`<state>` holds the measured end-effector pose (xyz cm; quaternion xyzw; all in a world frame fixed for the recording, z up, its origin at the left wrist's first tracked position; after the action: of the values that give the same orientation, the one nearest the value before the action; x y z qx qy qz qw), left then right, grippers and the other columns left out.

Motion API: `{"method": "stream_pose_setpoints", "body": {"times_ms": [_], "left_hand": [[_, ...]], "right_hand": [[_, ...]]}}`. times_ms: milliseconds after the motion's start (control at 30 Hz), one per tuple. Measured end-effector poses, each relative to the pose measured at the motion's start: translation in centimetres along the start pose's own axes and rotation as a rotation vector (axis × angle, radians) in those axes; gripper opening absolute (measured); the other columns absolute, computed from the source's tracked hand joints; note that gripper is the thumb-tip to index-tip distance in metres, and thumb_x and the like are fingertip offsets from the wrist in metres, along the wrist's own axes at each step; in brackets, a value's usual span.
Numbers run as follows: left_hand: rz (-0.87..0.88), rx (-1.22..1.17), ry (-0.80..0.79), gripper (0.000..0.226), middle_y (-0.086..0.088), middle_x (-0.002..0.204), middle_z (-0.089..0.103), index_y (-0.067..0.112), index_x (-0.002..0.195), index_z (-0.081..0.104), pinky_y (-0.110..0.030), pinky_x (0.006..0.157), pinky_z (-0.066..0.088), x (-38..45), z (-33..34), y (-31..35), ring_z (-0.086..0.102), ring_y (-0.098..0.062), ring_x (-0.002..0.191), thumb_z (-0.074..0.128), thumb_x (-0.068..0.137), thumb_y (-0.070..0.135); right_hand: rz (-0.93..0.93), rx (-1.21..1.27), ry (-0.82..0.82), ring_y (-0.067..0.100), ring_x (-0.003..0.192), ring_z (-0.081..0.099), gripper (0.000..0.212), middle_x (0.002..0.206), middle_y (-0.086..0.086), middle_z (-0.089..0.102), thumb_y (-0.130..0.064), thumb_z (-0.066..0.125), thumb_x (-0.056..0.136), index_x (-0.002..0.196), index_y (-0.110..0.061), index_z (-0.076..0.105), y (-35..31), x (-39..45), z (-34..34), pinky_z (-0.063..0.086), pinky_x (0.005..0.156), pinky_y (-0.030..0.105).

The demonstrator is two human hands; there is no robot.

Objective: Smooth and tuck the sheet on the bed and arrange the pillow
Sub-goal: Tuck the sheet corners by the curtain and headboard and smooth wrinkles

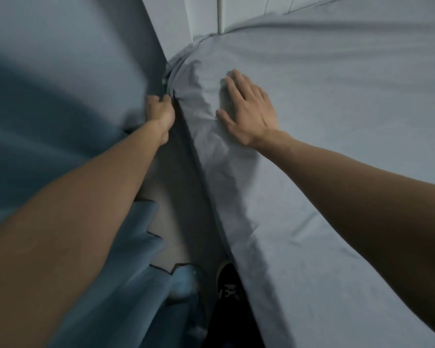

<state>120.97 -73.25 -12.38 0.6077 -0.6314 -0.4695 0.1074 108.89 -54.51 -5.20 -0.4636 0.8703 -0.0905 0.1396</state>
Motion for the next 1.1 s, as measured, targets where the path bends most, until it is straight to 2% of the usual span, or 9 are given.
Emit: {"method": "stream_pose_setpoints", "body": {"times_ms": [100, 233, 333, 467, 633, 733, 800, 933, 1100], "left_hand": [[0.022, 0.046, 0.066, 0.035, -0.016, 0.12, 0.061, 0.002, 0.122, 0.051, -0.029, 0.088, 0.039, -4.9, -0.5, -1.3, 0.055, -0.03, 0.111, 0.045, 0.099, 0.029], [0.619, 0.257, 0.107, 0.024, -0.018, 0.103, 0.064, 0.003, 0.104, 0.062, -0.043, 0.096, 0.04, -13.0, 0.2, 1.4, 0.055, -0.035, 0.102, 0.051, 0.092, 0.021], [0.947, 0.405, -0.162, 0.031, -0.016, 0.116, 0.061, 0.005, 0.114, 0.061, -0.042, 0.101, 0.04, -18.8, 3.6, 3.9, 0.054, -0.035, 0.112, 0.052, 0.091, 0.023], [1.049, 0.862, -0.53, 0.062, -0.011, 0.155, 0.032, 0.028, 0.147, 0.034, -0.046, 0.117, 0.021, -26.3, 9.5, 3.2, 0.026, -0.031, 0.143, 0.049, 0.091, 0.048], [0.86, 1.319, -0.596, 0.093, 0.004, 0.164, -0.013, 0.057, 0.144, -0.011, -0.069, 0.111, 0.0, -29.5, 10.3, -2.3, -0.02, -0.02, 0.149, 0.019, 0.066, 0.096], [0.696, 1.448, -0.545, 0.102, 0.004, 0.163, -0.016, 0.057, 0.142, -0.018, -0.07, 0.109, 0.007, -29.6, 10.1, -2.0, -0.016, -0.024, 0.15, 0.025, 0.06, 0.099], [0.671, 1.51, -0.49, 0.105, -0.004, 0.164, -0.003, 0.044, 0.15, -0.002, -0.067, 0.11, 0.016, -32.1, 11.8, -0.3, 0.002, -0.033, 0.15, 0.041, 0.066, 0.088], [1.233, 1.389, -0.603, 0.082, -0.019, 0.153, 0.031, 0.017, 0.147, 0.031, -0.048, 0.115, 0.027, -43.9, 19.5, 1.2, 0.03, -0.035, 0.14, 0.058, 0.08, 0.057], [1.541, 1.364, -0.978, 0.085, -0.008, 0.163, 0.013, 0.032, 0.154, 0.017, -0.053, 0.12, 0.007, -59.8, 29.3, -3.4, 0.005, -0.025, 0.151, 0.054, 0.084, 0.063]], "right_hand": [[0.039, 0.036, -0.005, 0.024, 0.155, 0.01, 0.072, 0.168, 0.007, 0.009, -0.05, 0.038, 0.102, 0.16, -0.014, 0.015, 0.8, -2.9, -0.4, 0.014, 0.124, 0.036], [0.103, 0.074, -0.06, 0.025, 0.155, 0.01, 0.072, 0.169, 0.006, 0.007, -0.047, 0.039, 0.102, 0.16, -0.014, 0.012, 2.0, -8.0, -0.6, 0.017, 0.124, 0.038], [0.164, 0.118, -0.075, 0.025, 0.154, 0.013, 0.071, 0.169, 0.006, 0.005, -0.043, 0.042, 0.102, 0.16, -0.014, 0.012, 2.8, -12.6, -0.8, 0.021, 0.122, 0.039], [0.283, 0.15, -0.07, 0.026, 0.153, 0.018, 0.071, 0.169, 0.008, 0.006, -0.033, 0.046, 0.1, 0.16, -0.011, 0.014, 5.6, -21.3, -1.3, 0.026, 0.121, 0.041], [0.435, 0.149, -0.115, 0.025, 0.153, 0.014, 0.076, 0.169, 0.005, 0.003, -0.037, 0.05, 0.097, 0.16, -0.014, 0.013, 10.4, -34.7, -0.5, 0.023, 0.121, 0.041], [0.58, 0.181, -0.124, 0.025, 0.154, 0.011, 0.075, 0.169, 0.004, 0.003, -0.039, 0.051, 0.097, 0.159, -0.016, 0.016, 14.2, -42.5, 0.2, 0.02, 0.122, 0.041], [0.692, 0.223, -0.129, 0.025, 0.154, 0.01, 0.073, 0.169, 0.005, 0.004, -0.041, 0.051, 0.097, 0.158, -0.017, 0.018, 16.5, -47.6, 0.4, 0.021, 0.122, 0.043], [0.819, 0.338, -0.102, 0.024, 0.155, 0.01, 0.074, 0.169, 0.006, 0.004, -0.045, 0.048, 0.099, 0.159, -0.016, 0.016, 19.1, -54.5, 0.8, 0.02, 0.123, 0.039], [0.923, 0.344, -0.008, 0.024, 0.155, 0.008, 0.073, 0.169, 0.006, 0.005, -0.043, 0.049, 0.098, 0.159, -0.015, 0.018, 22.6, -60.8, 0.8, 0.015, 0.123, 0.04]]}}
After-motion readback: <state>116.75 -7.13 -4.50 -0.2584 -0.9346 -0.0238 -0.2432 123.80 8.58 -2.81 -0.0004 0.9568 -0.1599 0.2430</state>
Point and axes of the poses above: each hand's wrist, its own x-axis towards the middle knuckle, its own z-axis out of the palm, y = z × x, the point moved 4 cm from there along x, towards the middle knuckle
